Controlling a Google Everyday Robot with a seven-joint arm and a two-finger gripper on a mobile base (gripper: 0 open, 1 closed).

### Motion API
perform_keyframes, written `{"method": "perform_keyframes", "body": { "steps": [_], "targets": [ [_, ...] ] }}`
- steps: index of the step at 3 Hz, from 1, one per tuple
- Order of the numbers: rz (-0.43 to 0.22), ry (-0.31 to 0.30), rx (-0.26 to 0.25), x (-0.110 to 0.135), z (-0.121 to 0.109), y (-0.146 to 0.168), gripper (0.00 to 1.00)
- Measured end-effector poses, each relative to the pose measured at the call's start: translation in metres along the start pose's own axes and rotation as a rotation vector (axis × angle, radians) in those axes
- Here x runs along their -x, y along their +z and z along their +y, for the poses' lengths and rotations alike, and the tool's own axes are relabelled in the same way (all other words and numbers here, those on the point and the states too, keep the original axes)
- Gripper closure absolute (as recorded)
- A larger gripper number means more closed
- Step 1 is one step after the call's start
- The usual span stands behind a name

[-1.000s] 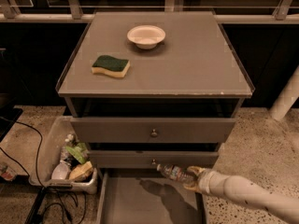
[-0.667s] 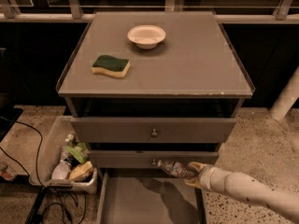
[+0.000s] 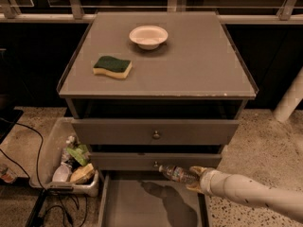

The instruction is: Pick water bottle from bottom drawer and place on counter

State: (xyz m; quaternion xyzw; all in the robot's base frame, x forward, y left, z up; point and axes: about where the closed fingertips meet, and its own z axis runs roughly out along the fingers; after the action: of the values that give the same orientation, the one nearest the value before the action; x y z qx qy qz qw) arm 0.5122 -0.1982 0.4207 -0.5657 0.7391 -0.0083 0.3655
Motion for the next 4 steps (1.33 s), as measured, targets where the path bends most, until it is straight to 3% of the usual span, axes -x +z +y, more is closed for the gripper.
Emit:
{"method": "perform_keyframes", "body": {
  "steps": [2, 3, 4],
  "targets": [
    [0.048, -0.098, -0.056, 0.05, 0.015, -0.081, 1.0],
    [0.015, -0.16, -0.125, 0.087, 0.006, -0.124, 1.0],
    [-0.022, -0.195, -0.209, 0.132, -0.023, -0.168, 1.0]
  ]
}}
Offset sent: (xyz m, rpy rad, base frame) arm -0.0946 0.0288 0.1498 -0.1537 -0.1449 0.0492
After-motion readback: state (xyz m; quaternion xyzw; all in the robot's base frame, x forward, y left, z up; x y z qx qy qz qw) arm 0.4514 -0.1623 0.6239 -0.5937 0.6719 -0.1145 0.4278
